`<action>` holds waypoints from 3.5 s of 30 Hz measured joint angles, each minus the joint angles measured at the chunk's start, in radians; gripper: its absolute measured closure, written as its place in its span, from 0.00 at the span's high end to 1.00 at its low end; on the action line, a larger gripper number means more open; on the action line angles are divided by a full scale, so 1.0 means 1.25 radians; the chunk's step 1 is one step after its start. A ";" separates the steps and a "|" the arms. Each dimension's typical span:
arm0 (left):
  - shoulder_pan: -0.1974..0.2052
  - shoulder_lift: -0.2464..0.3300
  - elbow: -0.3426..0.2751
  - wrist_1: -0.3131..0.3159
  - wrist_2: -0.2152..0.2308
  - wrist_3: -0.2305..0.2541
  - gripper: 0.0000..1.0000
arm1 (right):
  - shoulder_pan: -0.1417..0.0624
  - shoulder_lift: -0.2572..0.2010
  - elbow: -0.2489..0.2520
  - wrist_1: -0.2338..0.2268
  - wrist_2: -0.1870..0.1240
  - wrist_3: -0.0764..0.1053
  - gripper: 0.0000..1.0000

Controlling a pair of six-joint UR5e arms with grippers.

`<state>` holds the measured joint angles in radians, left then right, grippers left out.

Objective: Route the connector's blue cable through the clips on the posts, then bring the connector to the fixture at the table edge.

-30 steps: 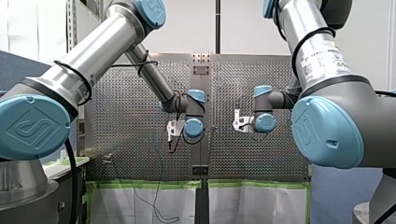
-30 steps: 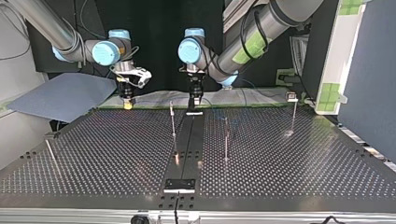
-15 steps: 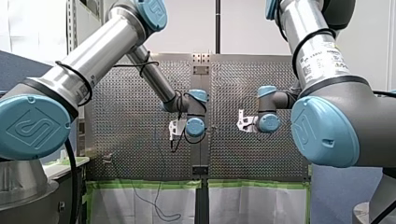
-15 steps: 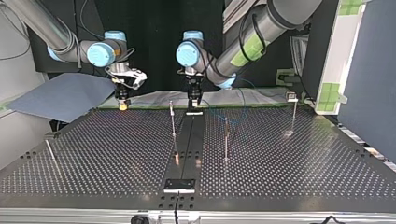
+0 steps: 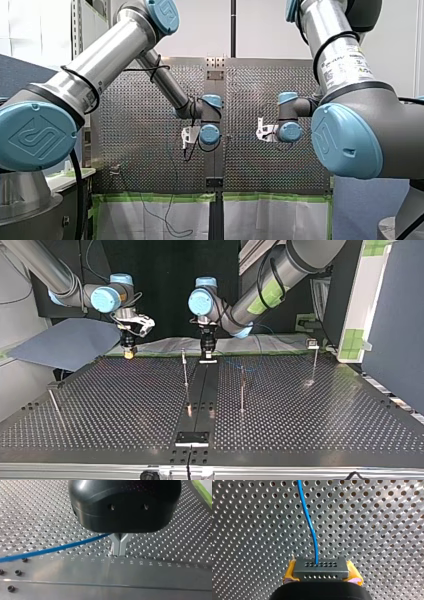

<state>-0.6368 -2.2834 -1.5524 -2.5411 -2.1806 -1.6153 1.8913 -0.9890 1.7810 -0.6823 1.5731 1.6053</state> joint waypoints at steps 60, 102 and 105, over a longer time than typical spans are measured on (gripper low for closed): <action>0.026 -0.037 0.073 -0.032 0.026 -0.018 0.00 | -0.024 0.018 -0.019 -0.014 0.003 -0.001 0.00; 0.074 -0.119 0.229 -0.126 0.052 -0.028 0.00 | -0.043 0.100 -0.123 -0.006 -0.011 -0.002 0.00; 0.074 -0.119 0.229 -0.127 0.058 -0.027 0.12 | -0.043 0.101 -0.128 -0.005 -0.017 -0.001 0.00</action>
<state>-0.5439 -2.4319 -1.2656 -2.6992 -2.1083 -1.6489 1.8371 -0.8630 1.6210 -0.6884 1.5522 1.6040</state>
